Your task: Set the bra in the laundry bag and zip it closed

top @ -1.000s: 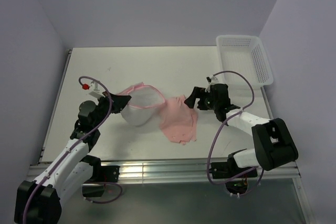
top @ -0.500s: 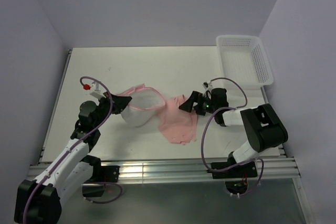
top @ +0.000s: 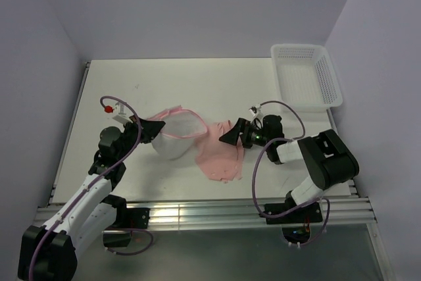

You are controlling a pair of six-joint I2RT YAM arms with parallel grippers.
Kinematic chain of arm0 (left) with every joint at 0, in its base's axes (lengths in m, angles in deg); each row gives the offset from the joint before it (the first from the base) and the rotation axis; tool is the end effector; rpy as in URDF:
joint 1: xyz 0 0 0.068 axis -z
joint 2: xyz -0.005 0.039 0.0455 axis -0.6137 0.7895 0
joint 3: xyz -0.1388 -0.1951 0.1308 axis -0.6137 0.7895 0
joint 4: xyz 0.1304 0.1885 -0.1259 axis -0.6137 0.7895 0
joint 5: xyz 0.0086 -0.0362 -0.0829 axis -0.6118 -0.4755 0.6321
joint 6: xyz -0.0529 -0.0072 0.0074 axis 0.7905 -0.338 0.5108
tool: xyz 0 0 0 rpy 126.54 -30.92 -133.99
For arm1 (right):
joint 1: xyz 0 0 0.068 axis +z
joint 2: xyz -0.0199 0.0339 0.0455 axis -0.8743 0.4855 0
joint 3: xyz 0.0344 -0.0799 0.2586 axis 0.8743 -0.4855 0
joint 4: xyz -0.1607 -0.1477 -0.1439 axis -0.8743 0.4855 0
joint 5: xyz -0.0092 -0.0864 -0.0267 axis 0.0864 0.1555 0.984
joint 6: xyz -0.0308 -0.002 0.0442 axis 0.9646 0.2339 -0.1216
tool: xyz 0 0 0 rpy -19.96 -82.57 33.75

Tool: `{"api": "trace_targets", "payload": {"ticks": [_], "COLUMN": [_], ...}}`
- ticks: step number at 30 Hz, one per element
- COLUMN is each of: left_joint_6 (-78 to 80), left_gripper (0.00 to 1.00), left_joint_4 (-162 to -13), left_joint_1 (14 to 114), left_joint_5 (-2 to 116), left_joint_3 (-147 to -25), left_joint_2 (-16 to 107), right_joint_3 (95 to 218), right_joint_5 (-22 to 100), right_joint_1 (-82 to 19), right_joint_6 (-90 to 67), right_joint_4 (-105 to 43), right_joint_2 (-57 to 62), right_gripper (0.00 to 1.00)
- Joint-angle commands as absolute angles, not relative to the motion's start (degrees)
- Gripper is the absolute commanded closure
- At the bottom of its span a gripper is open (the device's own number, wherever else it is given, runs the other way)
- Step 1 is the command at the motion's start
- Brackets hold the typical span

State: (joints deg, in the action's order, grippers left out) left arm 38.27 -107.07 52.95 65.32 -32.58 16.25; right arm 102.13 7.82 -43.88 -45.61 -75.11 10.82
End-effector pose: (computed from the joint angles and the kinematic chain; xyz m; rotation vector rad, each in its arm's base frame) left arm 0.1800 -0.0591 0.2329 -0.2921 1.7624 -1.0664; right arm 0.2399 0.0970 0.1326 -0.0456 2.1344 1.3001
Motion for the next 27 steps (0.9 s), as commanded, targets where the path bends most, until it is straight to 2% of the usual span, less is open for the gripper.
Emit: {"api": "trace_targets", "payload": {"ticks": [1, 3, 6, 8, 10, 13, 16, 18, 22, 27], "left_joint_6": [37.4, 37.4, 37.3, 37.2, 37.0, 36.8, 37.0, 36.9, 37.4, 38.8], "left_gripper": [1.0, 1.0, 1.0, 1.0, 1.0, 1.0, 1.0, 1.0, 1.0, 1.0], "left_joint_4": [-109.2, -109.2, -109.1, -108.8, -108.4, -108.4, -108.9, -109.3, -111.3, -114.8], "left_joint_1": [53.1, 53.2, 53.2, 53.2, 53.2, 53.2, 53.2, 53.2, 53.3, 53.9], "left_joint_5": [64.7, 64.6, 64.2, 63.9, 63.6, 63.7, 64.0, 64.3, 65.1, 65.4], "left_joint_3": [-32.5, -32.2, -31.8, -31.6, -31.4, -31.2, -31.0, -30.8, -29.7, -27.2], "left_joint_2": [15.6, 15.3, 15.0, 14.5, 14.3, 14.1, 13.8, 13.5, 13.2, 12.9], "right_joint_3": [104.0, 105.1, 106.4, 106.9, 107.0, 106.2, 104.7, 104.4, 105.9, 112.3], "right_joint_5": [8.5, 10.9, 12.9, 13.6, 14.2, 15.1, 18.3, 20.7, 29.6, 40.2], "right_joint_1": [-41.4, -40.1, -38.8, -38.5, -38.5, -38.5, -38.5, -38.5, -37.8, -33.9], "right_joint_6": [-45.3, -44.1, -43.4, -43.4, -43.5, -44.1, -43.1, -41.9, -39.7, -38.3], "right_joint_4": [-76.9, -74.9, -73.3, -72.9, -72.8, -73.3, -70.9, -66.2, -57.7, -52.2], "right_joint_2": [14.2, 15.4, 15.9, 16.0, 15.7, 13.6, 5.1, 0.4, -17.2, -27.9], "right_gripper": [0.01, 0.02, 0.12, 0.33, 0.6, 0.91, 1.0, 1.0, 1.0, 1.0]}}
